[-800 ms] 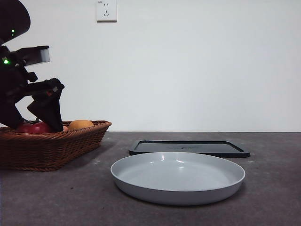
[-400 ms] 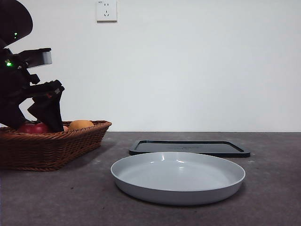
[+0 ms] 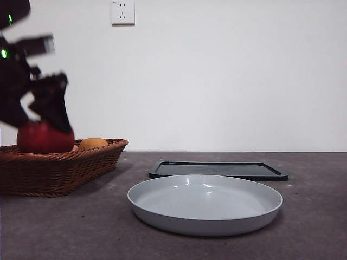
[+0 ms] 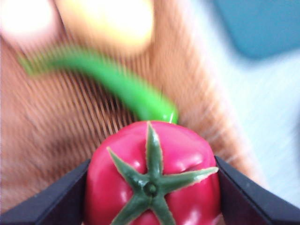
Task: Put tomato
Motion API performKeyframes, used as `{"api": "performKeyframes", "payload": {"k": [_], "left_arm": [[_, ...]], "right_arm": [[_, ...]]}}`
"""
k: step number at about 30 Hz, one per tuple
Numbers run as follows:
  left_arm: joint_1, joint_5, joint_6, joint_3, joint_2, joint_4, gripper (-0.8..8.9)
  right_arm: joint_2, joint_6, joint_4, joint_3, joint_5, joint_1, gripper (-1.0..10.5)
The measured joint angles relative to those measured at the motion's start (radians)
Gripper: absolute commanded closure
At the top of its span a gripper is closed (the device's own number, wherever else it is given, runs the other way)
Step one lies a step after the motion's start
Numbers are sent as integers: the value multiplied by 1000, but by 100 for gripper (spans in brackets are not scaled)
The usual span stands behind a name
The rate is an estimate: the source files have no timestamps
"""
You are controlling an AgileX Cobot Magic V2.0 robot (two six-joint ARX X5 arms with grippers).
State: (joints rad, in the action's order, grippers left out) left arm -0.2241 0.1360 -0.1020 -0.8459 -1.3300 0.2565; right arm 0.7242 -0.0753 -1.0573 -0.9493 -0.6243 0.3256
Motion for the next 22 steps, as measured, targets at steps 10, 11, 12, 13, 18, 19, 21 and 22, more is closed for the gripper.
{"api": "performKeyframes", "payload": {"k": [10,11,12,13,18,19,21,22], "left_arm": [[-138,64,70,0,175,-20,578],[-164,65,75,0,177,-26,578],[-188,65,79,0,176,-31,578],[-209,65,84,0,173,-39,578],[-317,67,118,0,134,-124,578],[-331,68,123,0,121,-139,578],[-358,69,134,0,86,-169,578],[-368,69,138,-1,71,-177,578]], "right_arm": [[0,0,0,0,0,0,484],[0,0,0,0,0,0,484],[0,0,0,0,0,0,484],[0,0,0,0,0,0,484],[0,0,0,0,1,0,484],[0,0,0,0,1,0,484],[0,0,0,0,1,0,484],[0,0,0,0,1,0,484]]}}
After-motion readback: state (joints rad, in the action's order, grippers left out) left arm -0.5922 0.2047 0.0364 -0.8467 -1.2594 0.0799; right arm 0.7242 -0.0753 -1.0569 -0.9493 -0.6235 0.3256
